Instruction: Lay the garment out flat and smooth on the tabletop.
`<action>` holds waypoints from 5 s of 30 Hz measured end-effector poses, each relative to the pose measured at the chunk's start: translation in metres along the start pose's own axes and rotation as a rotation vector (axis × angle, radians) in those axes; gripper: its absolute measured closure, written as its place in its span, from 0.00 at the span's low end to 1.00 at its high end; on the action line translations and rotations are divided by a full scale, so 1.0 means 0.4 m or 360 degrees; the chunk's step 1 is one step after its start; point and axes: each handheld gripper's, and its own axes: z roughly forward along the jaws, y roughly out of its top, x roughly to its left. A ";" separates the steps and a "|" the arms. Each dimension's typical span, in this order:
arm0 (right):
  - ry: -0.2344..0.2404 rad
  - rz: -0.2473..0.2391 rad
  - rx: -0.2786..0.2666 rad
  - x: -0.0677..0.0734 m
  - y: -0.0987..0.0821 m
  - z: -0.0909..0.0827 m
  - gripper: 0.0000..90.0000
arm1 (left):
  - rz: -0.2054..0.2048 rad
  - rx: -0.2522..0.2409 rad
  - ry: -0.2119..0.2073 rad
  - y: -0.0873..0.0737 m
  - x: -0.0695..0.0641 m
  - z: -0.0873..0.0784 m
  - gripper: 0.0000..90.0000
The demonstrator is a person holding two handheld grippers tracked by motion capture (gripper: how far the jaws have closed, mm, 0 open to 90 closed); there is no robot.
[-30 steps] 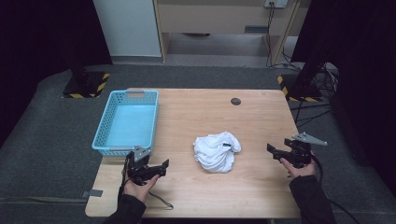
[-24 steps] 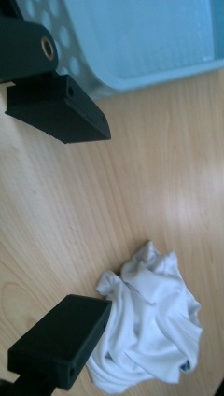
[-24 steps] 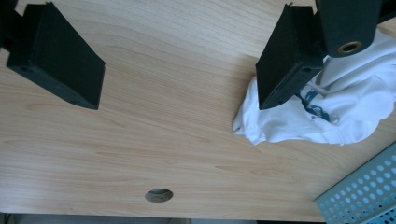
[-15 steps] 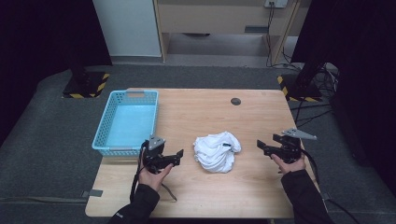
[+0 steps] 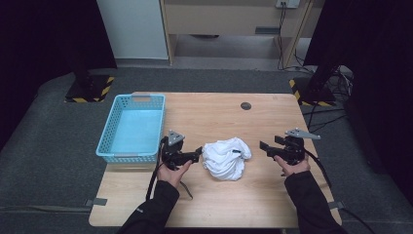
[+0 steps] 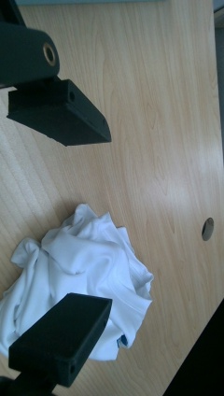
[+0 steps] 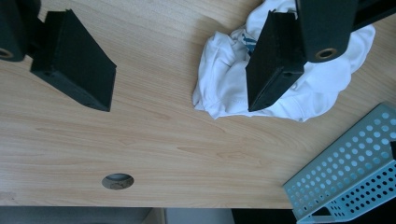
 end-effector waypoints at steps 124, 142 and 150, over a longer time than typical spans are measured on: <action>-0.0382 -0.0304 0.0401 0.028 -0.067 0.222 0.35 | 0.0202 0.0372 0.0322 -0.040 -0.010 0.247 0.30; -0.0344 -0.0242 0.0303 0.026 -0.053 0.137 0.37 | 0.0239 0.0349 0.0101 -0.087 -0.047 0.128 0.38; -0.0236 -0.0153 0.0386 0.044 -0.104 0.133 0.37 | 0.0191 0.0308 0.0040 -0.120 -0.043 0.126 0.38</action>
